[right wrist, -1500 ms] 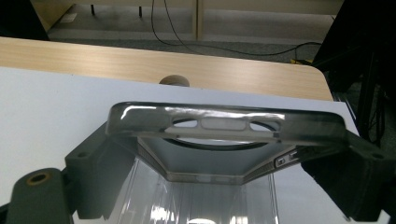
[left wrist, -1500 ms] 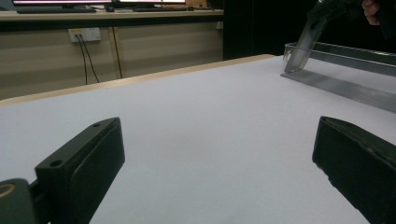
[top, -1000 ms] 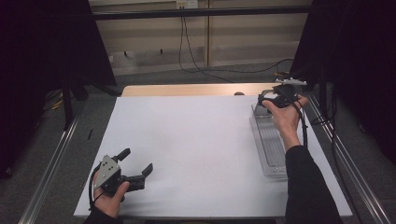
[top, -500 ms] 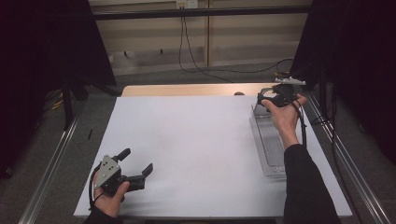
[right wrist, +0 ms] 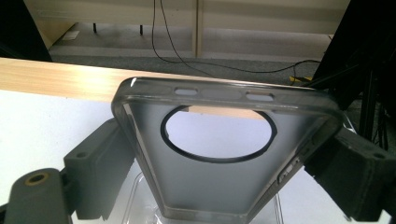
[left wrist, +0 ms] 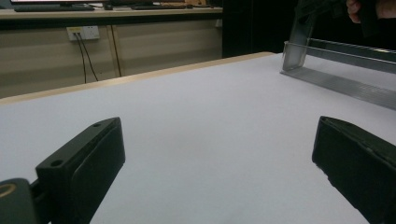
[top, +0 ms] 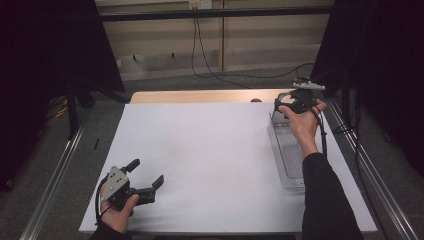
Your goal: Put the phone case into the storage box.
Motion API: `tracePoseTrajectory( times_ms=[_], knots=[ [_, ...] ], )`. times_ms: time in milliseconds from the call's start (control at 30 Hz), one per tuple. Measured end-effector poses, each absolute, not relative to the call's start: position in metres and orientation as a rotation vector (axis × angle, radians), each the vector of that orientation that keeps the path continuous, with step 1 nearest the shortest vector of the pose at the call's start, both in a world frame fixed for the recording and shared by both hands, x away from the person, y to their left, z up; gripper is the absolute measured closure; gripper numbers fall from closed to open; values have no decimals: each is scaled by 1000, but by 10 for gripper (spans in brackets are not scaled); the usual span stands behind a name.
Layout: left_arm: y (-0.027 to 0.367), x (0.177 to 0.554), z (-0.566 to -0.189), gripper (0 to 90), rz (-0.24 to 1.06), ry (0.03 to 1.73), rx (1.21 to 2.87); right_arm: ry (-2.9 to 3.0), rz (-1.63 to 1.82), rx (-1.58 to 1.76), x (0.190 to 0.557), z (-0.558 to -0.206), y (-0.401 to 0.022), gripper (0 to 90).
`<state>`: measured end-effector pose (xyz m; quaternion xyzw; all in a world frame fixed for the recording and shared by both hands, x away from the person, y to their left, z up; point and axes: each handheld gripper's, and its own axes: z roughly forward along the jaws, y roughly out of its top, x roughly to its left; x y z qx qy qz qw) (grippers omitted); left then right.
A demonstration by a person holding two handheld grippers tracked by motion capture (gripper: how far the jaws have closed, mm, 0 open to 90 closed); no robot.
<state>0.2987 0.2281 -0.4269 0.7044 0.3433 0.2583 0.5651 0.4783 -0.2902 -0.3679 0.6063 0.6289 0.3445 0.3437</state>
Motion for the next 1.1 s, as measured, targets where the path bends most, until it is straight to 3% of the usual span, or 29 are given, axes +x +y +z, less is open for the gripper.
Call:
tracePoseTrajectory(
  times_ms=[1100],
  knots=[
    [228,299,-427,24,608,806,1658,1631,950,1571,483,-370,-295,93]
  ],
)
